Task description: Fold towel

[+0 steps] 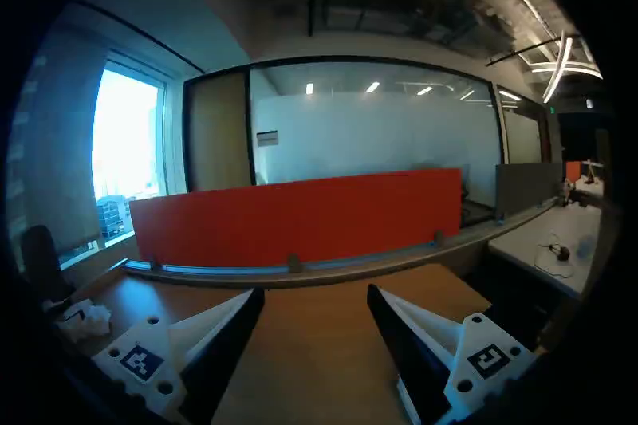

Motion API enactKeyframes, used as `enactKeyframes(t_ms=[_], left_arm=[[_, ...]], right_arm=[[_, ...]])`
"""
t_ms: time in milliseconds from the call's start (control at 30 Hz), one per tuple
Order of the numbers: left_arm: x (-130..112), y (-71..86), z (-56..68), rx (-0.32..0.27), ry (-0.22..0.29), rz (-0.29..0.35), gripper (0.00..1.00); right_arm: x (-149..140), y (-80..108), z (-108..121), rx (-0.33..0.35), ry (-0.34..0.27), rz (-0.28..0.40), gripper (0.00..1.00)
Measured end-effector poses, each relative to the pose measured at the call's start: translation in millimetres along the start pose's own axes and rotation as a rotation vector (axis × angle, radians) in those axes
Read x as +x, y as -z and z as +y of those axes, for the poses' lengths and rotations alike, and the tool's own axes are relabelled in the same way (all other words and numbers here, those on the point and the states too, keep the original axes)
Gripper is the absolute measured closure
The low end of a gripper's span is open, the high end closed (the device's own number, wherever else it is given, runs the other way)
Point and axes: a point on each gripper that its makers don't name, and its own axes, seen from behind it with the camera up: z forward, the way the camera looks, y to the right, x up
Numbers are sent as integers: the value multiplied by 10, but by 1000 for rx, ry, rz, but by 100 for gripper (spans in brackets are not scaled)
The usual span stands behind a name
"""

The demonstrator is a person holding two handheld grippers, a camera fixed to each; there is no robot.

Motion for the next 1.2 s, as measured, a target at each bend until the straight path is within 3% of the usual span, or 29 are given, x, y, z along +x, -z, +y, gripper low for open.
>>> enactKeyframes(t_ms=[200, 600, 1200], left_arm=[[-235, -18, -31, -2, 26, 26, 3], [-583, -75, -61, -7, -14, 48, 3], [-794, -101, -138, 5, 4, 56, 3]], right_arm=[[-147, -19, -32, 5, 6, 9, 0], [-468, -76, -90, 14, 19, 5, 1], [-608, -147, -138, 24, 35, -6, 1]])
